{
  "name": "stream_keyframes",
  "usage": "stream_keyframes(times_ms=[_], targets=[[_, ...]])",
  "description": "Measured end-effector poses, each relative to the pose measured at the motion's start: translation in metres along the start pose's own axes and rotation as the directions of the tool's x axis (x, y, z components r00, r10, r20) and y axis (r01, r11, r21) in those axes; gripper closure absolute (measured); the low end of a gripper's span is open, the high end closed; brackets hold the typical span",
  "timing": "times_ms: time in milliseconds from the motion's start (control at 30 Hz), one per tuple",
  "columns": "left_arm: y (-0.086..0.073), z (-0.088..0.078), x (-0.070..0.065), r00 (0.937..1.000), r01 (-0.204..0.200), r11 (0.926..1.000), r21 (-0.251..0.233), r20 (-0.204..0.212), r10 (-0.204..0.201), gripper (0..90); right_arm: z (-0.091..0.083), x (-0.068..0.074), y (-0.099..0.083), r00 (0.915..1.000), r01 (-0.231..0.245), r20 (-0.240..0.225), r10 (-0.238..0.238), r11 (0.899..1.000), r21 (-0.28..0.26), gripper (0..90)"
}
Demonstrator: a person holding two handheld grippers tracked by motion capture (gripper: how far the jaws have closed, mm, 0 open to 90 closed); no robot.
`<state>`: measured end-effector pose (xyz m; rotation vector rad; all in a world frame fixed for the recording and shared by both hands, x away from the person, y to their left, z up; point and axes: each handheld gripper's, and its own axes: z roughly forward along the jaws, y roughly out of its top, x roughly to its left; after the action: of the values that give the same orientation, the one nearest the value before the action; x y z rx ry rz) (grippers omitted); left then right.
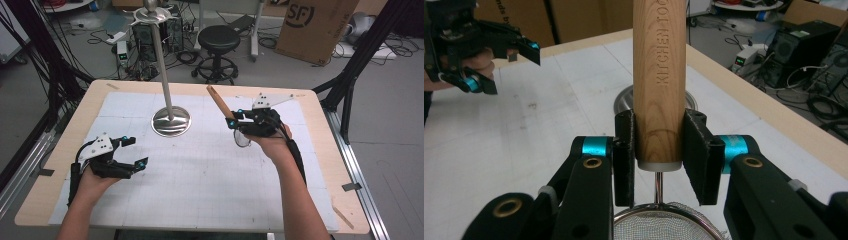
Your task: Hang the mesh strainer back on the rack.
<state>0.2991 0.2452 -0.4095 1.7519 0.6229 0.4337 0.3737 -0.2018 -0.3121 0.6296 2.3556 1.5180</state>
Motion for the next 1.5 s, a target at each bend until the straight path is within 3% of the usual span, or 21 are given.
stream_keyframes(times_ms=[133,467,700,1100,1367,1500], targets=[[0.001,-0.001,0.000,1.0000,0.001,1.0000,-0.004,0.001,-0.001,13.4,0.002,-0.001,0.012,0.9999,0.011,-0.012,-0.012,0.999,-0.034,68.2],[0.001,-0.001,0.000,1.0000,-0.002,1.0000,-0.005,0.005,0.002,13.4,0.008,-0.001,0.038,0.9996,0.024,-0.011,-0.024,0.998,-0.058,68.2],[0.002,-0.001,-0.001,1.0000,-0.002,1.0000,-0.004,0.007,0.002,13.4,0.012,-0.004,0.066,0.9988,0.040,-0.025,-0.043,0.995,-0.096,68.2],[0.002,0.000,0.000,1.0000,-0.001,1.0000,-0.007,0.008,0.001,13.4,0.022,-0.013,0.100,0.9962,0.071,-0.045,-0.075,0.992,-0.102,68.1],[0.002,0.000,0.000,1.0000,-0.002,1.0000,-0.008,0.009,0.002,13.4,0.027,-0.024,0.117,0.9983,0.041,-0.036,-0.046,0.990,-0.136,68.1],[0.001,0.000,-0.001,0.9999,-0.001,1.0000,-0.006,0.011,0.001,13.4,0.030,-0.028,0.126,0.9988,0.025,-0.038,-0.030,0.992,-0.120,68.2]])
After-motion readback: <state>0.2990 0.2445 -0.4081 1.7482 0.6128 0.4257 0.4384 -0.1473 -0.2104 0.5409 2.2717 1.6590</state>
